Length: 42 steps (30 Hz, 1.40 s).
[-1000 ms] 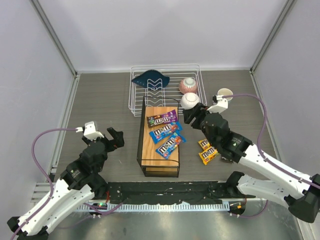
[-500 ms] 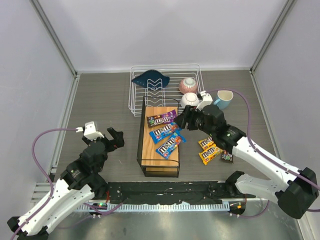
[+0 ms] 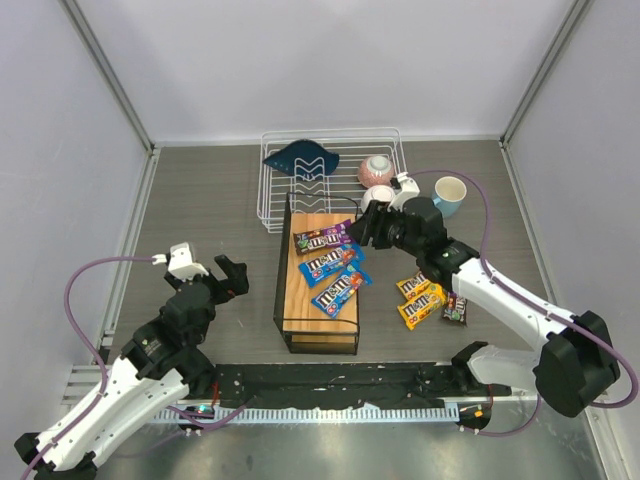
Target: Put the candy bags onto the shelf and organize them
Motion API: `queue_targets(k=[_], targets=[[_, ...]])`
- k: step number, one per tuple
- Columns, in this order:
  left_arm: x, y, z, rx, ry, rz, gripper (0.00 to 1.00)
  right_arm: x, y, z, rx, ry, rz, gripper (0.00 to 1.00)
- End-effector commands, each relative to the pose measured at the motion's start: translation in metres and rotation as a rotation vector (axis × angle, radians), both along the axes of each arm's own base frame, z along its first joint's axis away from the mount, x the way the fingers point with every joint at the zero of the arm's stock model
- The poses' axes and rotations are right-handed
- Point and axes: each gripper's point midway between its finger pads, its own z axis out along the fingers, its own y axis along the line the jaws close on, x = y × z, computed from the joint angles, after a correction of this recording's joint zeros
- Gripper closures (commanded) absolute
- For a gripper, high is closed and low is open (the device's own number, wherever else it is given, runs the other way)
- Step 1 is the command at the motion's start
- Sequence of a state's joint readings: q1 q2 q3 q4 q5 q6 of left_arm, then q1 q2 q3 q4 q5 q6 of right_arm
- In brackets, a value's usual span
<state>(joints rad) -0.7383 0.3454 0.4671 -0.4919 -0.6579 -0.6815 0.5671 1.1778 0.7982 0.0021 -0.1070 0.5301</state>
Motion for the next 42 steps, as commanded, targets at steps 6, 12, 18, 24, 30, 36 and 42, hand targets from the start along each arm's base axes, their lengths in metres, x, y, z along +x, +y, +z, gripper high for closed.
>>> queue_targets(k=[6,12,18,24,30,36,42], targets=[[0.002,-0.001,-0.001,-0.004,-0.002,0.005,0.0,0.009,0.012,0.027,0.093,-0.073,0.049,0.44],[0.003,-0.002,-0.001,-0.003,-0.001,0.003,0.0,0.006,0.017,0.025,0.102,-0.063,0.081,0.5],[0.003,-0.002,-0.001,-0.001,0.0,0.005,0.0,0.004,0.023,0.023,0.113,-0.049,0.113,0.55],[0.002,-0.002,-0.001,-0.002,-0.001,0.003,0.0,0.005,0.028,0.021,0.121,-0.034,0.132,0.65],[0.003,-0.002,-0.001,-0.002,-0.001,0.003,0.0,0.004,0.027,0.02,0.127,-0.036,0.129,0.94],[0.003,-0.002,-0.001,-0.002,-0.001,0.003,0.0,0.003,0.016,0.026,0.176,-0.054,0.06,0.99],[0.003,-0.002,-0.001,-0.002,-0.002,0.004,0.0,0.004,0.004,0.031,0.242,-0.065,-0.038,0.99]])
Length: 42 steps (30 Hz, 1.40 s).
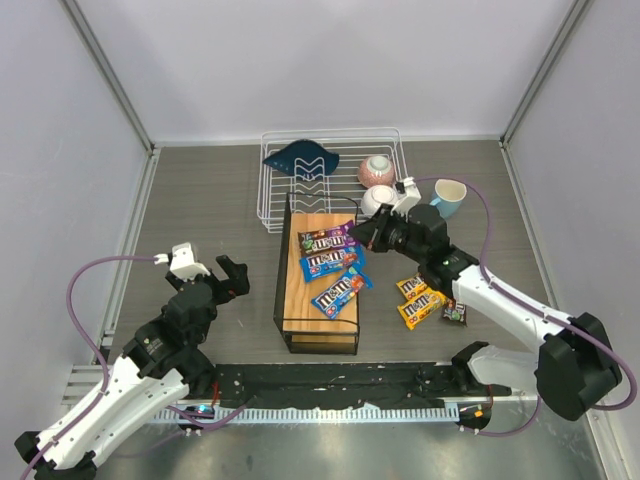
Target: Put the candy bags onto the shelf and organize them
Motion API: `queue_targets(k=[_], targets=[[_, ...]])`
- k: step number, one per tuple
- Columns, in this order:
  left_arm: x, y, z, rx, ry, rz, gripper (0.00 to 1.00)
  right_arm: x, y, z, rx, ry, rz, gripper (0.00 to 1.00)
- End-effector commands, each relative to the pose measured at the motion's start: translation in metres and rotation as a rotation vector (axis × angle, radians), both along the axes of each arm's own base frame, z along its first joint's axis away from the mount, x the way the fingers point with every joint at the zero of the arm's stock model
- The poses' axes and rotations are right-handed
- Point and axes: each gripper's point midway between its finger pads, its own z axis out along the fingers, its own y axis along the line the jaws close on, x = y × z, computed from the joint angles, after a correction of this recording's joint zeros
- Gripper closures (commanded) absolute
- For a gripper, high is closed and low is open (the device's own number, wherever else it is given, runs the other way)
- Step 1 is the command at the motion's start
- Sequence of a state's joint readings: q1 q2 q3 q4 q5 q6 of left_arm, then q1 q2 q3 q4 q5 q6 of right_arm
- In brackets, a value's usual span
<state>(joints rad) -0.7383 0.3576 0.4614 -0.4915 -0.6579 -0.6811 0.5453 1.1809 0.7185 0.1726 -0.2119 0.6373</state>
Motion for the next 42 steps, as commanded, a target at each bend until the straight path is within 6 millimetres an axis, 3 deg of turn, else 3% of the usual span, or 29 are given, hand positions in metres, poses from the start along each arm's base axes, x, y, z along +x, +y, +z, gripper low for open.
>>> queue_targets(k=[1,8,15,32,42], targets=[[0.002,-0.002,0.003,-0.014,-0.014,0.003,0.0,0.009,-0.01,0.03,0.104,-0.075,-0.099,0.99],[0.002,-0.002,0.002,-0.011,-0.012,0.005,0.0,0.013,-0.023,0.036,0.145,-0.082,-0.194,0.99],[0.002,-0.001,0.004,-0.013,-0.014,0.006,0.0,0.019,-0.023,0.04,0.164,-0.077,-0.249,0.99],[0.002,-0.001,0.002,-0.014,-0.013,0.005,0.0,0.013,0.01,0.037,0.154,-0.067,-0.213,0.99],[0.002,-0.002,0.003,-0.016,-0.015,0.004,0.0,0.013,0.015,0.037,0.165,-0.065,-0.232,0.99]])
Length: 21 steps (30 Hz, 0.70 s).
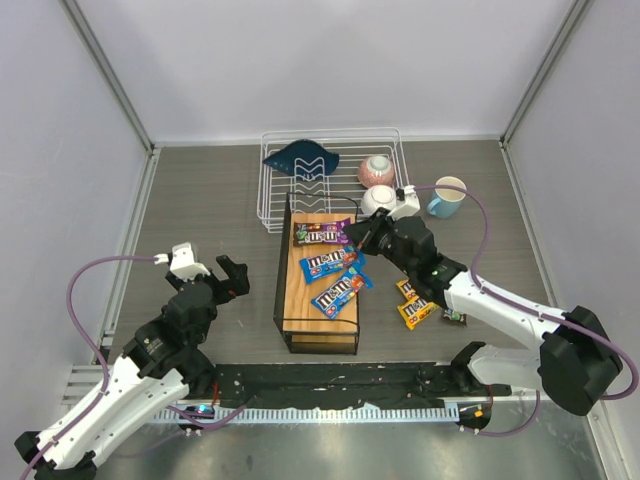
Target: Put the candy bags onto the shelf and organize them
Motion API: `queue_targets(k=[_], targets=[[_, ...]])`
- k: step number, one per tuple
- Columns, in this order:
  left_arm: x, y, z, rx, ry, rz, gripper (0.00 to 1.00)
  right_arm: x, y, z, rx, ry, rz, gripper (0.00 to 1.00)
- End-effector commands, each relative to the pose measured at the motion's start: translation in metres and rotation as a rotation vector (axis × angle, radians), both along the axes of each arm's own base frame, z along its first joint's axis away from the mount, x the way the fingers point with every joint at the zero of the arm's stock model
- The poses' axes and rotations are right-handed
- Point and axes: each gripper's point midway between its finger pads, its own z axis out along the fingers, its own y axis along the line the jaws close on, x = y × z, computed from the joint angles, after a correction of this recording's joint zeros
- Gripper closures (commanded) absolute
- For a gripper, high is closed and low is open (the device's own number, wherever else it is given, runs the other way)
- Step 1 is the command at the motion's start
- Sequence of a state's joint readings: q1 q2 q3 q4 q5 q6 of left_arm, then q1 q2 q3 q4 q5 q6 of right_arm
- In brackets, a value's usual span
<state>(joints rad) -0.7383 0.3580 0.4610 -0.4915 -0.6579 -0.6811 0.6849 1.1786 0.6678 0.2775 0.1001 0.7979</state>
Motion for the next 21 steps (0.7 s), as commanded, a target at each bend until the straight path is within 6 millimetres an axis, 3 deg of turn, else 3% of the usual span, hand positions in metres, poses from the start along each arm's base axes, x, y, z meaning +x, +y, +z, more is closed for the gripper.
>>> queue_targets(k=[1,9,12,13,16,21], targets=[[0.002,-0.002,0.004,-0.018,-0.016,0.004,0.0,0.008,0.005,0.035,0.069,-0.076,-0.034,0.99],[0.001,-0.001,0.002,-0.014,-0.012,0.004,0.0,0.007,0.008,0.035,0.078,-0.077,-0.021,0.98],[0.001,-0.001,0.001,-0.013,-0.011,0.004,0.0,0.005,0.008,0.038,0.08,-0.085,-0.016,0.8],[0.001,-0.001,0.002,-0.013,-0.011,0.004,0.0,0.004,0.007,0.039,0.081,-0.088,-0.017,0.69],[0.002,-0.001,0.001,-0.014,-0.012,0.004,0.0,0.002,0.001,0.044,0.068,-0.101,-0.031,0.57],[0.002,-0.002,0.001,-0.012,-0.009,0.002,0.0,-0.005,-0.012,0.046,0.017,-0.104,-0.049,0.5]])
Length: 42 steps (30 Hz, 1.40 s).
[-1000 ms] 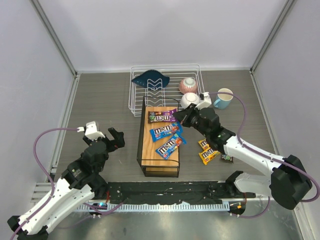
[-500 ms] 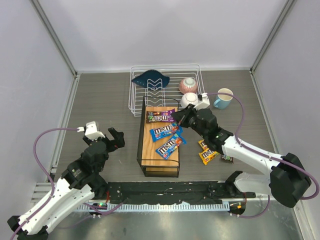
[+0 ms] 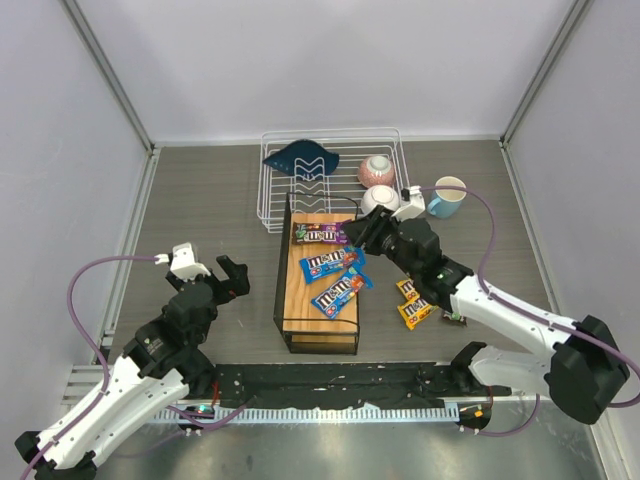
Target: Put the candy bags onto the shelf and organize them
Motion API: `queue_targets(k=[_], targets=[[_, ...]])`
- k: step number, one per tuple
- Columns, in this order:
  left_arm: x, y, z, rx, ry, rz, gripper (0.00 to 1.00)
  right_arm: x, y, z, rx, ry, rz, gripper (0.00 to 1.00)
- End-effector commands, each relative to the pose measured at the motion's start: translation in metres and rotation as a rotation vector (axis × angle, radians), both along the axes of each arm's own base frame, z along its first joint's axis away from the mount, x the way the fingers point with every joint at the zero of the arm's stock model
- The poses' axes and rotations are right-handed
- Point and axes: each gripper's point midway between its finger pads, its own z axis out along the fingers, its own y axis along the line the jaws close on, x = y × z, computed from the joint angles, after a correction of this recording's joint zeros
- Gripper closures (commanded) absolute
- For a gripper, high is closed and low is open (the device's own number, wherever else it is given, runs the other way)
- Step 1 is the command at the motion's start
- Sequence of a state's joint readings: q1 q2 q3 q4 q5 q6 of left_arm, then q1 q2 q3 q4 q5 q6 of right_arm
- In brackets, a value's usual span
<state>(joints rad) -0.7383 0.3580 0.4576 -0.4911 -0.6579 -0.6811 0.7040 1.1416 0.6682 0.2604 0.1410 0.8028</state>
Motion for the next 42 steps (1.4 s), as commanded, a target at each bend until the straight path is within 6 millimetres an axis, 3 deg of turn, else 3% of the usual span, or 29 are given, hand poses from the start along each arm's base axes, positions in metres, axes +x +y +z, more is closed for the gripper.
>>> queue_targets(k=[1,11,22,25,35,42], targets=[[0.002,-0.002,0.003,-0.013,-0.012,0.002,0.0,-0.003,-0.012,0.04,0.003,-0.091,-0.026,0.49],[0.003,-0.001,0.005,-0.01,-0.015,0.007,0.0,-0.031,-0.015,0.007,-0.127,0.057,0.075,0.5],[0.002,-0.002,0.005,-0.011,-0.013,0.001,0.0,-0.051,-0.007,0.007,-0.139,0.09,0.19,0.56],[0.002,-0.002,0.005,-0.011,-0.012,-0.001,0.0,-0.054,-0.006,0.009,-0.129,0.089,0.204,0.61],[0.001,-0.002,0.006,-0.017,-0.019,-0.002,0.0,-0.062,-0.009,0.023,-0.092,0.06,0.215,0.96],[0.001,-0.002,0.008,-0.019,-0.022,-0.002,0.0,-0.063,-0.019,0.03,0.019,0.047,0.141,0.99]])
